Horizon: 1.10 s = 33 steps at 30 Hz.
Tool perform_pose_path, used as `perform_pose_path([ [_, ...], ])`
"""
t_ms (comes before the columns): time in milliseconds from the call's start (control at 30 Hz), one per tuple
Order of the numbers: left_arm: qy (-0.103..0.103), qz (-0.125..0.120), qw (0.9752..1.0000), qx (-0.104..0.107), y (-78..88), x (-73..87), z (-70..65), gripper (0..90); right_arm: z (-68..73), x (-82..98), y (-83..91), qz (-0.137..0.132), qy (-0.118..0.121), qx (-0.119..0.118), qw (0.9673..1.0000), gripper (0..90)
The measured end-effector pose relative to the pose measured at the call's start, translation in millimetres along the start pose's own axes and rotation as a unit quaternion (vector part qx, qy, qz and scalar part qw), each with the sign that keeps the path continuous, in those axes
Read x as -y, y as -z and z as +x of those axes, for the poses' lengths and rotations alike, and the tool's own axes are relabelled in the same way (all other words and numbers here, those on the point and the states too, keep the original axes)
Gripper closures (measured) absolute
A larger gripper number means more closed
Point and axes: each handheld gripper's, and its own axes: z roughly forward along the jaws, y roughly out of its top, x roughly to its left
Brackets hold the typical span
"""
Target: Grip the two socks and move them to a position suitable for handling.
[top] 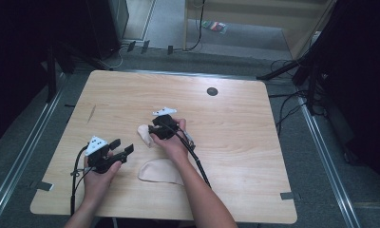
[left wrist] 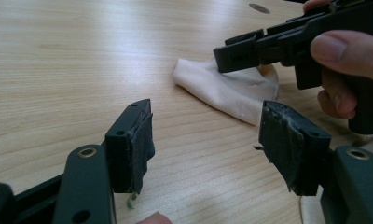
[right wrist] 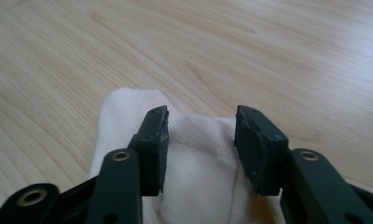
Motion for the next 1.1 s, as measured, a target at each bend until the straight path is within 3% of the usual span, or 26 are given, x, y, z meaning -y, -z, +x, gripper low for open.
perform_pose_path([
  [33,0.0,0.001,1.0,0.0,-0.1,0.0,0.1,36.0,3.6,1.3,-2.2,0.006,0.016,0.002,0.9999,70.6],
  [67,0.0,0.001,1.0,0.0,-0.1,0.0,0.1,36.0,3.6,1.3,-2.2,0.006,0.016,0.002,0.9999,70.6],
  [100,0.0,0.001,1.0,0.0,-0.1,0.0,0.1,36.0,6.5,1.2,-1.1,0.009,0.025,-0.002,0.9997,81.1],
  [433,-0.002,-0.003,1.0,0.001,-0.4,0.1,-0.6,35.7,25.6,-16.2,22.0,-0.019,0.037,-0.015,0.999,83.7],
  [567,-0.009,-0.015,0.9998,0.006,2.3,1.1,-0.6,34.9,39.9,-40.6,49.9,-0.071,0.041,-0.042,0.9958,83.7],
  [667,-0.011,-0.027,0.9996,0.003,4.2,1.9,-1.0,34.9,38.0,-53.0,74.2,-0.111,0.018,-0.048,0.9925,83.6],
  [767,-0.009,-0.046,0.9988,0.009,8.5,2.2,0.0,35.0,20.3,-52.7,95.9,-0.136,-0.015,-0.038,0.9899,83.6],
  [800,-0.009,-0.046,0.9988,0.009,8.5,2.2,0.0,35.2,20.3,-52.7,95.9,-0.136,-0.015,-0.038,0.9899,83.6],
  [833,-0.007,-0.05,0.9987,0.011,8.8,2.2,0.5,35.5,1.8,-44.3,103.9,-0.132,-0.043,-0.026,0.99,83.5],
  [900,-0.003,-0.049,0.9987,0.011,8.2,2.2,0.9,35.7,-21.0,-28.5,104.0,-0.109,-0.075,-0.012,0.9912,83.4],
  [967,-0.004,-0.048,0.9988,0.01,8.0,2.2,0.6,36.1,-47.2,-7.0,100.6,-0.088,-0.114,0.012,0.9895,83.4],
  [1000,-0.004,-0.048,0.9988,0.01,8.0,2.2,0.6,36.2,-47.2,-7.0,100.6,-0.088,-0.114,0.012,0.9895,83.4],
  [1033,-0.007,-0.045,0.9989,0.009,7.4,2.3,0.4,36.3,-74.8,15.8,96.7,-0.07,-0.155,0.037,0.9848,83.4],
  [1100,-0.008,-0.044,0.999,0.011,6.6,2.3,-0.3,36.5,-97.7,35.4,93.6,-0.055,-0.184,0.059,0.9796,82.8],
])
